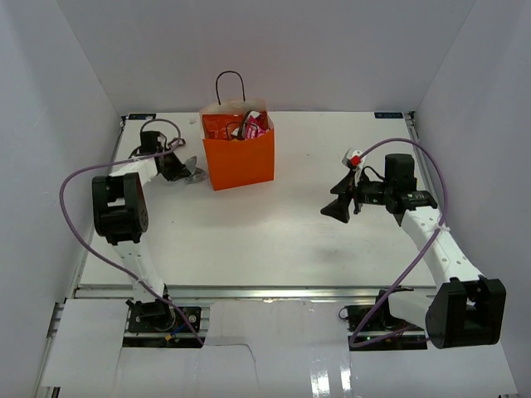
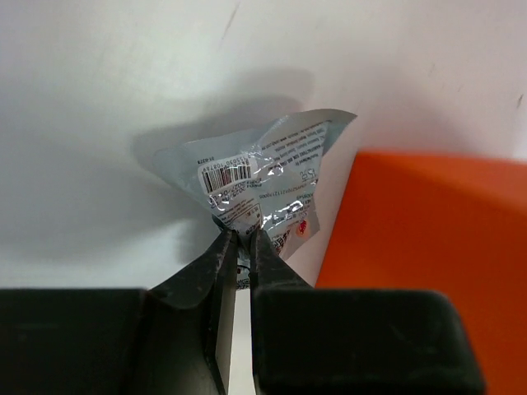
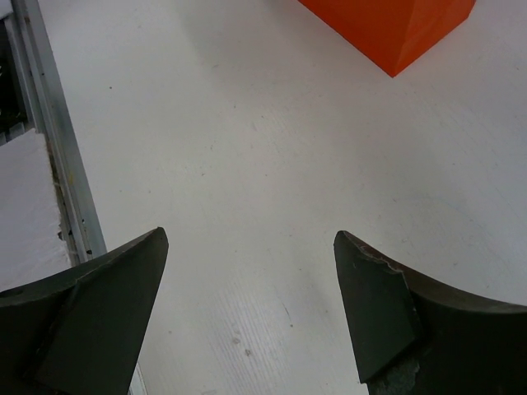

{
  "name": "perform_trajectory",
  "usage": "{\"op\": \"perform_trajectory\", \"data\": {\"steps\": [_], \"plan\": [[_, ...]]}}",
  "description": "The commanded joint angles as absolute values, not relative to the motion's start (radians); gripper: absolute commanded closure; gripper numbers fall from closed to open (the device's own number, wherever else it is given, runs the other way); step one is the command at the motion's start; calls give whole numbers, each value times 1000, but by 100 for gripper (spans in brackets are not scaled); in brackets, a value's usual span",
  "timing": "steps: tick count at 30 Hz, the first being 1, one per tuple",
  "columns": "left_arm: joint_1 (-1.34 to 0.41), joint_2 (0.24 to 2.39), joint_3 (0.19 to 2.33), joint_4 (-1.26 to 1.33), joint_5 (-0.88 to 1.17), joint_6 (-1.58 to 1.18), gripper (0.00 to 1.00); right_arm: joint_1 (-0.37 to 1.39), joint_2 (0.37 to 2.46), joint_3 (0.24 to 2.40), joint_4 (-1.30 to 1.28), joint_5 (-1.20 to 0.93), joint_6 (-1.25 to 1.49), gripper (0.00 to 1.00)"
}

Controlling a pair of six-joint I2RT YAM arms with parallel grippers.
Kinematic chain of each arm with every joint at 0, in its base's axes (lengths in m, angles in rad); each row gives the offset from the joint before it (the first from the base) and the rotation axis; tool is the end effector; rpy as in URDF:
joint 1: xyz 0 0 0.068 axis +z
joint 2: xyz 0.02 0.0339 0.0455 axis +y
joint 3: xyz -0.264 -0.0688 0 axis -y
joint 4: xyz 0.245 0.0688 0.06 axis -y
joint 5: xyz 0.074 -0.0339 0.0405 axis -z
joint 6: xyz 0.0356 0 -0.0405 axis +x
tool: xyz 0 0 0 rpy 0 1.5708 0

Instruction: Place the snacks into the paper bag

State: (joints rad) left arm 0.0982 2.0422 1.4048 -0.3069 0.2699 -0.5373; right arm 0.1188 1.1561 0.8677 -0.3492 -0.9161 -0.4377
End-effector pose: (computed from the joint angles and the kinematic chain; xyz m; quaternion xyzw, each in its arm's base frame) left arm 0.4348 0.0333 0.1634 -0.2551 0.9085 -0.1914 0.2701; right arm 0.2374 0.0568 0.2860 -0.4113 0.7156 0.3259 0.4611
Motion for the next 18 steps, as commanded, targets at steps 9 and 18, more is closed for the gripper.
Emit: {"op": "perform_trajectory", "data": {"steps": [9, 18], "plan": [[126, 1369, 836, -207, 282, -586, 97, 317, 1227, 1029, -789, -1086, -842, 16], [83, 953, 450, -221, 564, -745, 97, 681, 1336, 1040, -381, -971, -317, 17]]}}
